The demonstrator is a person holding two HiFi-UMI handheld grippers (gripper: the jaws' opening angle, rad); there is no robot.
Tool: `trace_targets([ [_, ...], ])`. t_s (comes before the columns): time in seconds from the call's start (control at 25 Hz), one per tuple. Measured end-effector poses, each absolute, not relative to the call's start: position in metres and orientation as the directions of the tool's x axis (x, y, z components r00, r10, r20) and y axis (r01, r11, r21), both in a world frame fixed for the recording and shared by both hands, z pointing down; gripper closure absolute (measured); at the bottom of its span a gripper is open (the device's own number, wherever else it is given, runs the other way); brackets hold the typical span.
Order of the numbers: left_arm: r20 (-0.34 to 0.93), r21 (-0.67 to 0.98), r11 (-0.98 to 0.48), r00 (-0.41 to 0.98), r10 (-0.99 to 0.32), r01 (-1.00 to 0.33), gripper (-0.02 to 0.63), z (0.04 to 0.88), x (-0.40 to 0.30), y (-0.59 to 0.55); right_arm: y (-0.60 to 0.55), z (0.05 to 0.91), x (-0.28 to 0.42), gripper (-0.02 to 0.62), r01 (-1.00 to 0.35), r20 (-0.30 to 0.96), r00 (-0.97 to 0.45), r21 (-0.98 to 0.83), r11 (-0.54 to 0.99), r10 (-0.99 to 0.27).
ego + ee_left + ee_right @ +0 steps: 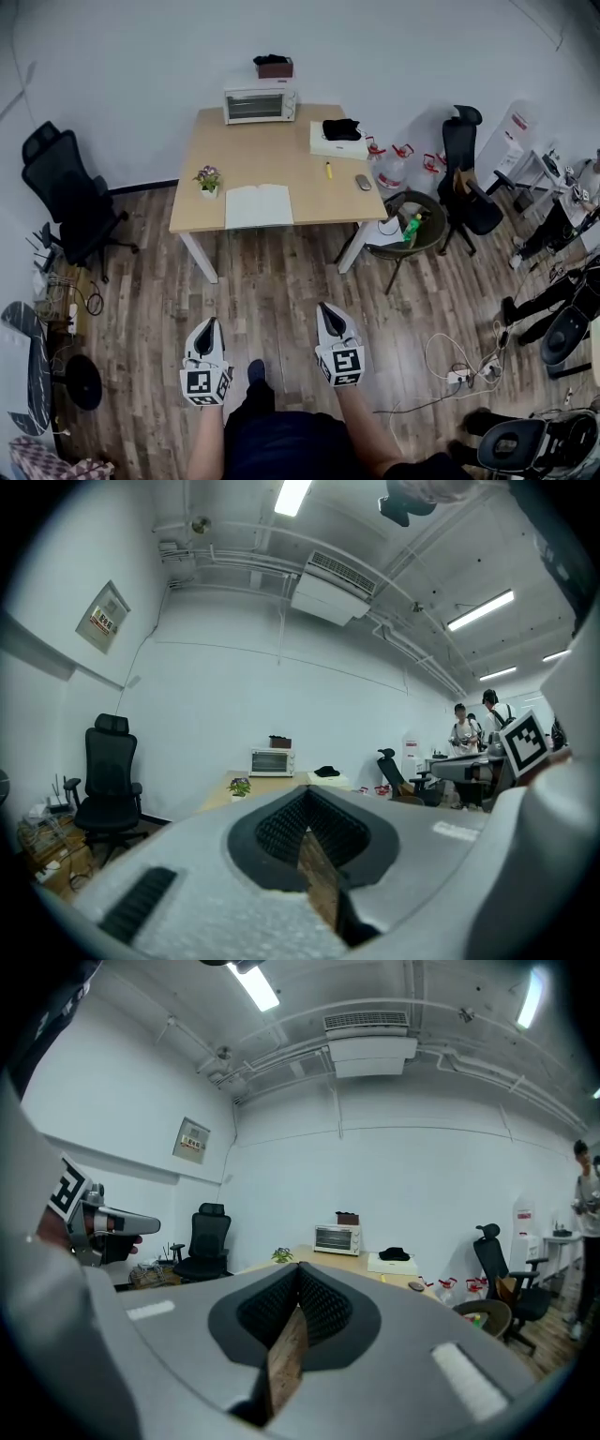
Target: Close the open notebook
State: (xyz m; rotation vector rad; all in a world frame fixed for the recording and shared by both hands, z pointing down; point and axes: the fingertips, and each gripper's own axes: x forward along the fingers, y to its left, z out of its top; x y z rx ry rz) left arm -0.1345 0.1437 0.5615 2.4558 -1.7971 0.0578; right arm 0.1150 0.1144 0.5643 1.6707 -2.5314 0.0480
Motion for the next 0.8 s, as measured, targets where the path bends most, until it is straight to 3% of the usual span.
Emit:
trace_targets([
  [0.8,0.105,0.038,-0.365,0.367,-0.924,-0.93,0.611,0.554,-0.195,-0.033,-0.044,0.554,0.055,0.588,-0.945,0.124,-0.318,0.033,0.324,-0.94],
])
